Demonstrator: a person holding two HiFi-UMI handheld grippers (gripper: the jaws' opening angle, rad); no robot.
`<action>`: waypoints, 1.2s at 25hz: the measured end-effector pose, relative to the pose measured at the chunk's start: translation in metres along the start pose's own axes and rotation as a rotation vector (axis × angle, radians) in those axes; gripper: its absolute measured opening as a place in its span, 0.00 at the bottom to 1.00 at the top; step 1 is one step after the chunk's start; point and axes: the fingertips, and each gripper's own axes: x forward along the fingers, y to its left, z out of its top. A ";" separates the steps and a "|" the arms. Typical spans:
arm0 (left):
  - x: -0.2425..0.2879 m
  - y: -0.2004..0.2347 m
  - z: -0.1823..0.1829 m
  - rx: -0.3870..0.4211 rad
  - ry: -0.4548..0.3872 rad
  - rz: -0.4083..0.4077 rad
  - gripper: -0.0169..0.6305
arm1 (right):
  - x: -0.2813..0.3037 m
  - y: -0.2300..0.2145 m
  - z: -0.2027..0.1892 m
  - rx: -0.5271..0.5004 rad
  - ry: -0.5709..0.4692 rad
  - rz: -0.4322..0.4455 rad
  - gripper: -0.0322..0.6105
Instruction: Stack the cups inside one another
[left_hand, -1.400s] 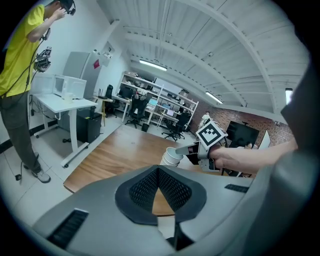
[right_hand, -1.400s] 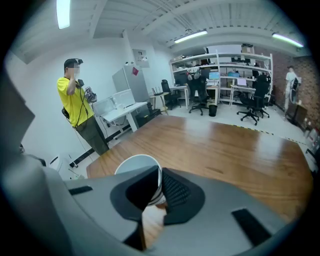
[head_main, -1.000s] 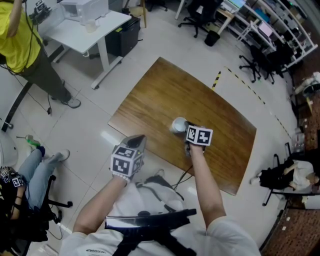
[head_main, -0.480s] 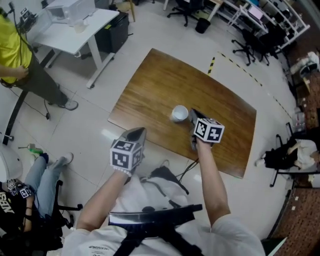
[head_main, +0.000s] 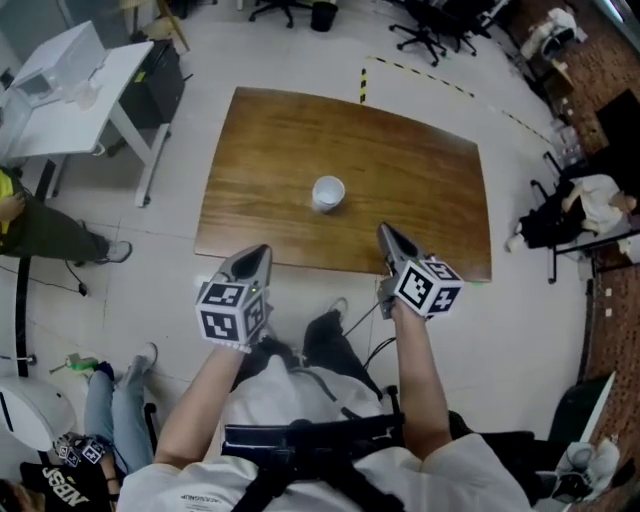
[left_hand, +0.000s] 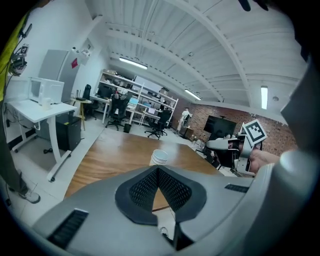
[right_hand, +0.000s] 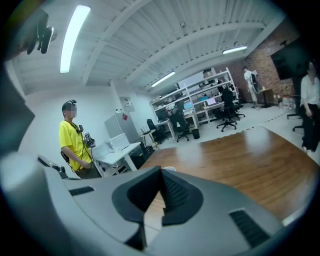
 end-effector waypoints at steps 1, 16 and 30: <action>0.001 -0.003 0.000 0.004 0.005 -0.010 0.02 | -0.010 0.000 -0.005 0.020 -0.011 -0.010 0.05; 0.008 -0.056 0.015 0.036 -0.029 -0.037 0.02 | -0.056 -0.001 -0.005 -0.069 -0.028 -0.025 0.05; -0.006 -0.059 0.016 -0.010 -0.088 0.019 0.02 | -0.042 0.015 0.002 -0.120 -0.005 0.073 0.05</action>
